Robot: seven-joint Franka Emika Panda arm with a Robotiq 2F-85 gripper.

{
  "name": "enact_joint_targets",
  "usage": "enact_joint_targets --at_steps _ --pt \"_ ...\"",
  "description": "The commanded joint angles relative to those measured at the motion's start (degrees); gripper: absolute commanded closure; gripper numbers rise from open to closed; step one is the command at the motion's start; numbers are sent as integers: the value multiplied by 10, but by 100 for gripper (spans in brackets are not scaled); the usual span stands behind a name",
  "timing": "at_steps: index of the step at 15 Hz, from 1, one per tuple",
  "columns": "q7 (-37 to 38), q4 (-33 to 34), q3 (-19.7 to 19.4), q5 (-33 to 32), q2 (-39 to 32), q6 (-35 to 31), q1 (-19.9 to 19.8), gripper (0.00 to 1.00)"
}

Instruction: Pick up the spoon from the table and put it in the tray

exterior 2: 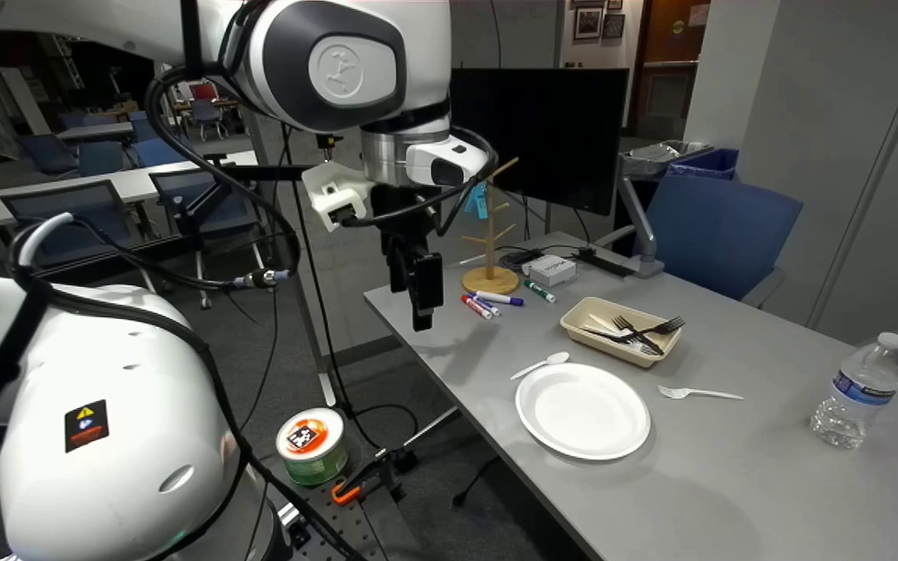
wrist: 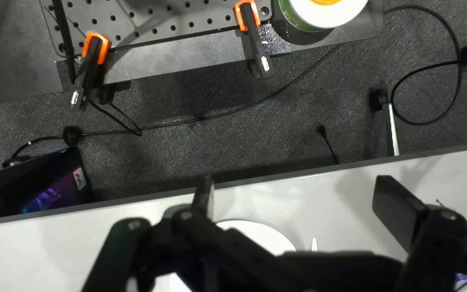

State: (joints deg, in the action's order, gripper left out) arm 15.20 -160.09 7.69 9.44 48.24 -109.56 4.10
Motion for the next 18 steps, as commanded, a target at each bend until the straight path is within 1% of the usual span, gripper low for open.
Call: enact_joint_targets --at_steps 1,7,8,9,11,12,14,18 --pt "-6 1 1 2 0 -1 -2 0" --pt "-39 8 0 -29 -5 1 -1 0" --pt "-21 122 16 -35 -91 22 -4 0" --pt "-19 133 17 -34 -97 24 -3 0" --pt "-4 194 28 -40 -131 29 -7 0" --pt "-17 114 15 -31 -63 3 0 0" --pt "-11 162 20 -33 -101 6 1 0" --pt "-9 181 22 -40 -130 -1 -1 0"
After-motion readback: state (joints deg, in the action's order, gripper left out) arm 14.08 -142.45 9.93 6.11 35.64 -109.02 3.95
